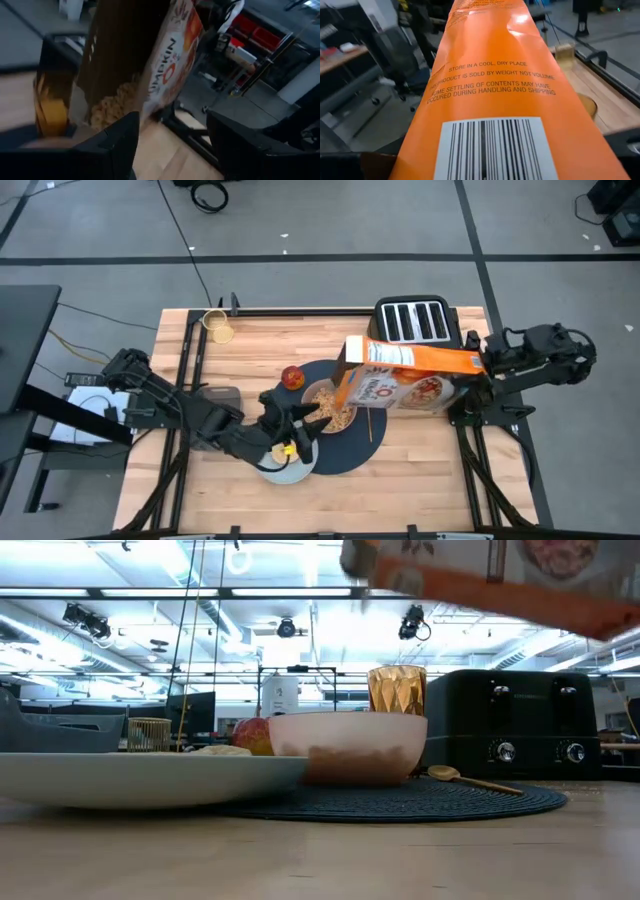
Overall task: Arrange a breakfast setting
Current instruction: Pour the cereal from the cereal box into the orange bowl
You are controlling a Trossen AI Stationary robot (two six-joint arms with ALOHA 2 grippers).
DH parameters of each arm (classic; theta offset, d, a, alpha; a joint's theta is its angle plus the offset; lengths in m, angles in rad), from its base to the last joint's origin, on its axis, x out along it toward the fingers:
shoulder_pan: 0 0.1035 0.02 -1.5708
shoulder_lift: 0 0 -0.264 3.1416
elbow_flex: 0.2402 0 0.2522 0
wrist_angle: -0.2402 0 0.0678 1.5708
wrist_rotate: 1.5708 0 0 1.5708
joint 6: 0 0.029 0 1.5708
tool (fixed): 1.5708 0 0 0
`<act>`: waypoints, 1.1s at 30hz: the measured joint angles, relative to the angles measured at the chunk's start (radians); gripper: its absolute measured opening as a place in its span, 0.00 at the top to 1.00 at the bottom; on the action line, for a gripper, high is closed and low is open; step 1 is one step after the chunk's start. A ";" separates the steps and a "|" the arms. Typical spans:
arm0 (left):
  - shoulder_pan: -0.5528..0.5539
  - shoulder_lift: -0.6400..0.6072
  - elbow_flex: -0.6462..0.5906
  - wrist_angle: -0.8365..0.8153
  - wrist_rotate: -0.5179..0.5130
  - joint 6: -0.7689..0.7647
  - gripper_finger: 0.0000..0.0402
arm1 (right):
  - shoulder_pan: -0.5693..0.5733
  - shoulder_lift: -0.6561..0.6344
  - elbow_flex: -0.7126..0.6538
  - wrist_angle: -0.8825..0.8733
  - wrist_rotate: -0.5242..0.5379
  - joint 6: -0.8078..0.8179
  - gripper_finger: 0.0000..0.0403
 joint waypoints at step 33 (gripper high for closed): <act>0.122 0.006 -0.001 0.397 0.188 0.412 0.21 | 0.000 -0.019 0.000 0.107 -0.043 0.035 0.29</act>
